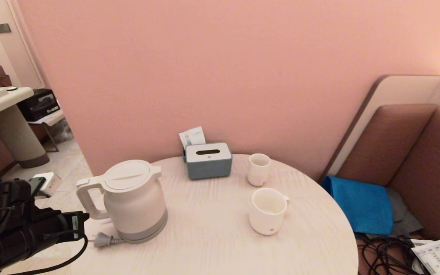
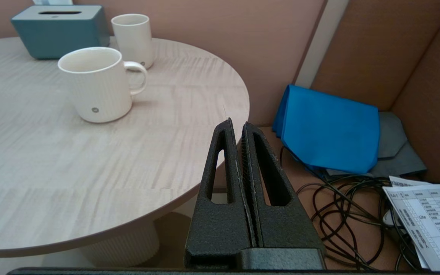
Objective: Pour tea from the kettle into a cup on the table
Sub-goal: Pick up the kettle
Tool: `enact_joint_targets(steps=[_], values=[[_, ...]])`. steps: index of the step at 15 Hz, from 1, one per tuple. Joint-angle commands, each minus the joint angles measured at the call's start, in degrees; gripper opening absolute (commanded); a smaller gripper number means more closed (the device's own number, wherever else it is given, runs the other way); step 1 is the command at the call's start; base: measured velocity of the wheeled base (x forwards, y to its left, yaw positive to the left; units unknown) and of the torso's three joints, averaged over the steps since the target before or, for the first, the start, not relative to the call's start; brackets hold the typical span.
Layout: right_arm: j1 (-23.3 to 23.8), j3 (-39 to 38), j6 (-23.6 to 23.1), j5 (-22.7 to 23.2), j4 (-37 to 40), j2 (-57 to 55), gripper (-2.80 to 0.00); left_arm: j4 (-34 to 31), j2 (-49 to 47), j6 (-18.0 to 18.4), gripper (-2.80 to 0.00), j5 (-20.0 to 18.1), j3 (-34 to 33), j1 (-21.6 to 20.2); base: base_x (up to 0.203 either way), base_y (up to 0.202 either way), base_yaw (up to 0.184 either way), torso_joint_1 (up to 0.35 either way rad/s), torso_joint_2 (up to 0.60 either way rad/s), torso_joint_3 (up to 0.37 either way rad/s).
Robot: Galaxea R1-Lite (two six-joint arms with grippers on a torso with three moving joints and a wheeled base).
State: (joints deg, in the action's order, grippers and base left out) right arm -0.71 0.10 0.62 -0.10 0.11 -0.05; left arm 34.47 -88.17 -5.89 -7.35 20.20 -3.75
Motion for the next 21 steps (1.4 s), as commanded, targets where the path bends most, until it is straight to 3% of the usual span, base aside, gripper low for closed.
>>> enact_joint_targets(steps=[1,15,16,21], values=[[0.0,-0.01,-0.06,0.01,-0.02,-0.04,-2.8,0.24,0.38,0.18,-2.8,0.06,0.21,-0.14,0.0,0.0,0.0,0.0,0.0,0.0],[0.0,-0.01,0.0,0.01,-0.02,-0.04,-2.8,-0.11,-0.49,-0.29,-2.8,0.32,1.82,-0.56,0.0,0.0,0.0,0.0,0.0,0.0],[0.0,-0.01,0.0,0.01,-0.02,-0.04,-2.8,-0.11,-0.56,-0.57,0.0,0.32,1.9,-0.56,0.0,0.0,0.0,0.0,0.0,0.0],[0.0,-0.01,0.0,0.01,-0.02,-0.04,-2.8,-0.02,-0.15,-0.46,0.0,0.32,0.93,-0.65,0.0,0.0,0.0,0.0,0.0,0.0]])
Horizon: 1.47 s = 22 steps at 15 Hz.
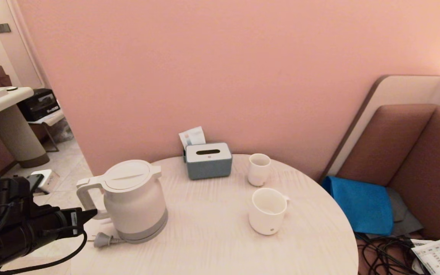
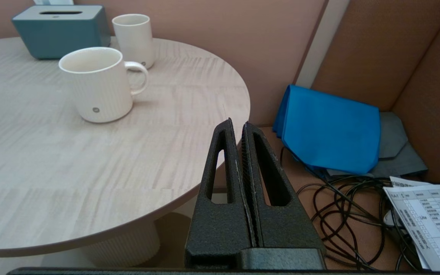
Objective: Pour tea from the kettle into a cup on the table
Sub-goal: Pick up the kettle
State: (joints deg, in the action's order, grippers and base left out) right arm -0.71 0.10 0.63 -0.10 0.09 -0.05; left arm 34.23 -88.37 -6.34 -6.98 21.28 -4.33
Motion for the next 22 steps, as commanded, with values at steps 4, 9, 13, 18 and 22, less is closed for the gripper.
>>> enact_joint_targets(steps=[4,9,13,18,22], values=[[-0.08,-0.01,-0.02,0.01,0.0,-0.04,-2.8,0.47,-4.81,0.49,0.0,-0.05,1.96,-1.14,0.0,0.0,0.0,0.0,0.0,0.0],[0.0,-0.01,-0.02,0.01,0.0,-0.04,-2.8,0.57,-8.17,0.63,0.0,-0.04,6.32,-2.48,0.0,0.0,0.0,0.0,0.0,0.0],[0.0,-0.01,-0.02,0.01,0.0,-0.04,-2.8,1.05,-9.32,0.69,0.0,-0.08,8.22,-2.83,0.0,0.0,0.0,0.0,0.0,0.0],[0.0,-0.01,0.07,0.01,0.0,-0.04,-2.8,13.02,-20.54,0.71,0.0,-0.14,8.13,-2.79,0.0,0.0,0.0,0.0,0.0,0.0],[0.0,-0.01,0.42,0.01,0.0,-0.04,-2.8,22.63,-25.45,0.3,0.0,-0.46,7.11,-2.79,0.0,0.0,0.0,0.0,0.0,0.0]])
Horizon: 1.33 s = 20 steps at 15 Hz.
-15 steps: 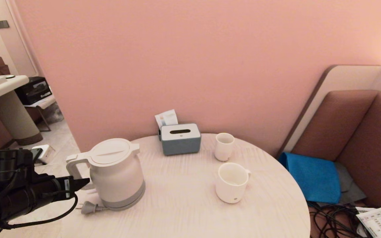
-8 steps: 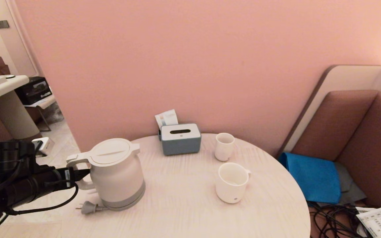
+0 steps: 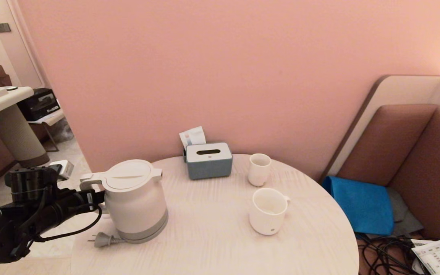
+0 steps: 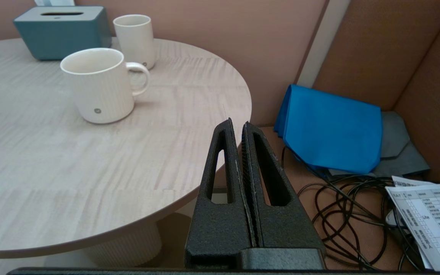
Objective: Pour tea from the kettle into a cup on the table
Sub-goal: Pick up the kettle
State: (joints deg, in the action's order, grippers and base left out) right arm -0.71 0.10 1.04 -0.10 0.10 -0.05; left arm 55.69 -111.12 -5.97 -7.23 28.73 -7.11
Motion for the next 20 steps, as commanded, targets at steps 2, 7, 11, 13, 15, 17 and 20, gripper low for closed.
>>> enact_joint_targets(steps=[2,7,11,13,15,17,20], values=[[0.0,-0.01,0.01,-0.05,-0.01,-0.04,-2.8,1.26,-2.11,-0.17,0.0,-0.29,-0.18,-0.01,0.0,0.0,0.0,0.0,0.0,0.0],[0.0,-0.01,0.01,-0.07,-0.01,-0.04,-2.8,9.87,-1.5,-0.66,0.0,-0.56,-2.48,0.08,0.0,0.0,0.0,0.0,0.0,0.0],[-0.05,-0.01,0.01,-0.02,-0.01,-0.04,-2.8,23.36,-4.32,-1.24,0.0,-0.68,-7.47,0.08,0.0,0.0,0.0,0.0,0.0,0.0],[-0.03,-0.01,0.01,-0.04,-0.01,-0.04,-2.8,26.01,-5.45,-1.32,0.0,-0.6,-7.67,0.08,0.0,0.0,0.0,0.0,0.0,0.0],[0.0,-0.01,0.02,-0.07,-0.01,-0.04,-2.8,26.58,-5.6,-1.32,0.0,-0.59,-7.64,0.08,0.0,0.0,0.0,0.0,0.0,0.0],[0.0,-0.01,0.01,-0.08,-0.01,-0.04,-2.8,26.6,-5.49,-2.12,0.0,-0.59,-7.73,0.08,0.0,0.0,0.0,0.0,0.0,0.0],[0.0,-0.01,0.01,0.01,-0.01,-0.04,-2.8,26.8,-4.73,-2.45,0.0,-0.45,-7.82,0.08,0.0,0.0,0.0,0.0,0.0,0.0]])
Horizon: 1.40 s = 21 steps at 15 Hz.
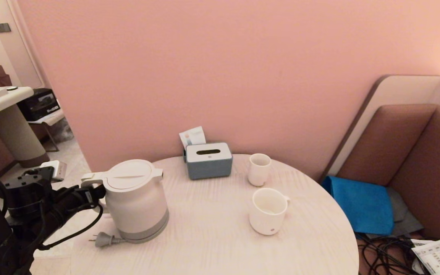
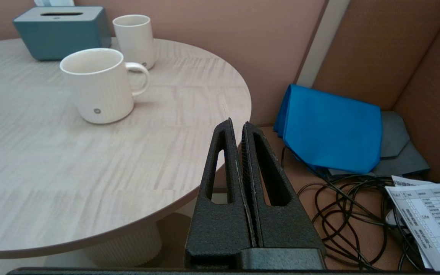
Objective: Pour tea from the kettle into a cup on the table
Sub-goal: Pick up the kettle
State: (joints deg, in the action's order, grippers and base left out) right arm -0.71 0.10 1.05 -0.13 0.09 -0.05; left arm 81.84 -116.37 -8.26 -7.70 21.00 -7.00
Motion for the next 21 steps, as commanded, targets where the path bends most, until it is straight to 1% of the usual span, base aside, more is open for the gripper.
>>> enact_joint_targets(steps=[1,3,4,7,21], values=[[-0.08,-0.01,0.01,0.04,-0.01,-0.04,-2.8,1.65,1.0,-0.17,0.0,-0.01,-0.73,-0.03,0.0,0.0,0.0,0.0,0.0,0.0],[-0.02,-0.01,0.01,0.04,-0.01,-0.04,-2.8,7.15,1.01,-0.06,0.0,-0.1,-3.27,-0.03,0.0,0.0,0.0,0.0,0.0,0.0],[0.0,-0.01,0.01,0.05,-0.01,-0.04,-2.8,8.04,0.5,-0.01,0.0,-0.17,-4.61,-0.03,0.0,0.0,0.0,0.0,0.0,0.0],[-0.07,-0.01,0.01,0.03,-0.01,-0.04,-2.8,8.12,0.27,0.0,0.0,-0.12,-5.98,-0.03,0.0,0.0,0.0,0.0,0.0,0.0],[0.0,-0.01,0.01,0.05,-0.01,-0.04,-2.8,8.12,1.85,0.53,0.0,0.06,-4.47,0.32,0.0,0.0,0.0,0.0,0.0,0.0]])
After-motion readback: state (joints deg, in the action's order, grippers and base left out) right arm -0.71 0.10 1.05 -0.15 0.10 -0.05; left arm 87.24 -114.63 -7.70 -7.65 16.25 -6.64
